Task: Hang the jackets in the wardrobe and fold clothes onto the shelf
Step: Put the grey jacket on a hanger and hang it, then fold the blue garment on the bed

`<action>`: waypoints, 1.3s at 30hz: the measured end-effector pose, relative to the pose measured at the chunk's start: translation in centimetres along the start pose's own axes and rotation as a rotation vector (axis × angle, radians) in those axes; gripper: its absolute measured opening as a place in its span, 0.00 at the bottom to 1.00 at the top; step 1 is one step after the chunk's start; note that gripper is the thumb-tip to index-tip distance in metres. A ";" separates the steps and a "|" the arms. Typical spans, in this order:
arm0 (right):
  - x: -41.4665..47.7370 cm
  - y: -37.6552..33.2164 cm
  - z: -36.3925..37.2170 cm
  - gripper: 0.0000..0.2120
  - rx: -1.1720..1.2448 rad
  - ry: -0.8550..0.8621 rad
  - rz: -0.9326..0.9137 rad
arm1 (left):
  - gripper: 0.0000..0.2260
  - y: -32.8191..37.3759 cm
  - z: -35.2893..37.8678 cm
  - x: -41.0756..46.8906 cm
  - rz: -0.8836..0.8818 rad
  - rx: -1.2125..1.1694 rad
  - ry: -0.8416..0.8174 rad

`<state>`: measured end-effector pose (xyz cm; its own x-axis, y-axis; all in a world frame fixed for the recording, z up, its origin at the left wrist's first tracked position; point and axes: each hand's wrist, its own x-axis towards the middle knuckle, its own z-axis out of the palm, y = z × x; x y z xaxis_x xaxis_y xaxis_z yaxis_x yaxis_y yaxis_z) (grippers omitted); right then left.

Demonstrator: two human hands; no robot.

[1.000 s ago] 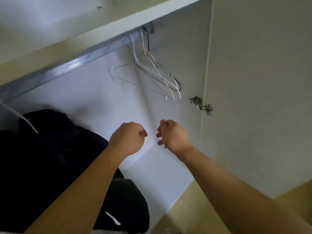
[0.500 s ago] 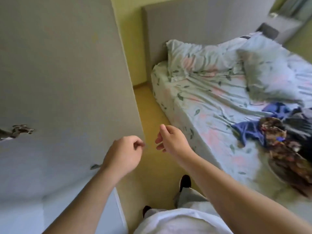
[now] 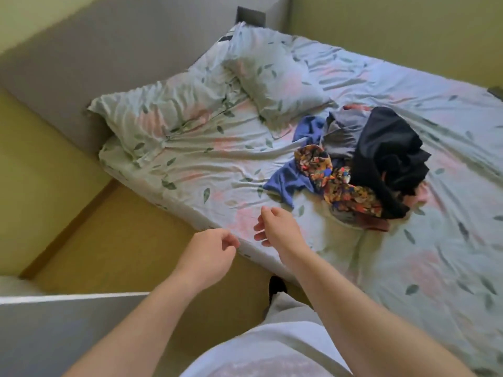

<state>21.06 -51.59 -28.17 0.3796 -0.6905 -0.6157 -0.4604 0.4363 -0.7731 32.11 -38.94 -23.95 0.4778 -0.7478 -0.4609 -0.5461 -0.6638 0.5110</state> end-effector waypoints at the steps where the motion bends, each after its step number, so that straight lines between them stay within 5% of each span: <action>1: 1.5 -0.1 -1.7 0.16 0.019 0.019 0.027 | 0.07 1.4 0.5 1.6 0.013 0.019 -0.026; 9: 12.1 3.4 -13.2 0.12 0.072 0.229 0.200 | 0.06 10.5 5.5 12.2 0.099 0.013 -0.210; 16: 19.3 8.8 -20.5 0.05 -0.294 0.388 0.349 | 0.09 13.0 9.3 15.1 0.035 -0.035 -0.319; 19: 22.5 9.3 -24.0 0.21 -0.514 0.448 0.441 | 0.08 12.6 10.0 15.6 0.009 -0.036 -0.343; 23: 26.1 8.8 -28.3 0.29 -0.716 0.438 0.570 | 0.07 11.7 10.5 16.2 -0.044 -0.040 -0.337; 31: 30.9 10.2 -34.8 0.28 -0.900 0.266 0.605 | 0.08 9.5 11.8 17.7 -0.193 -0.065 -0.357; 39: 31.2 11.8 -33.5 0.22 -0.910 0.357 0.479 | 0.06 10.5 12.3 18.0 -0.249 -0.129 -0.359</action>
<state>0.63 -87.32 -51.39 -0.1852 -0.7544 -0.6298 -0.9761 0.2156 0.0288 26.52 -59.23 -35.80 0.3023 -0.5306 -0.7919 -0.3440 -0.8355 0.4285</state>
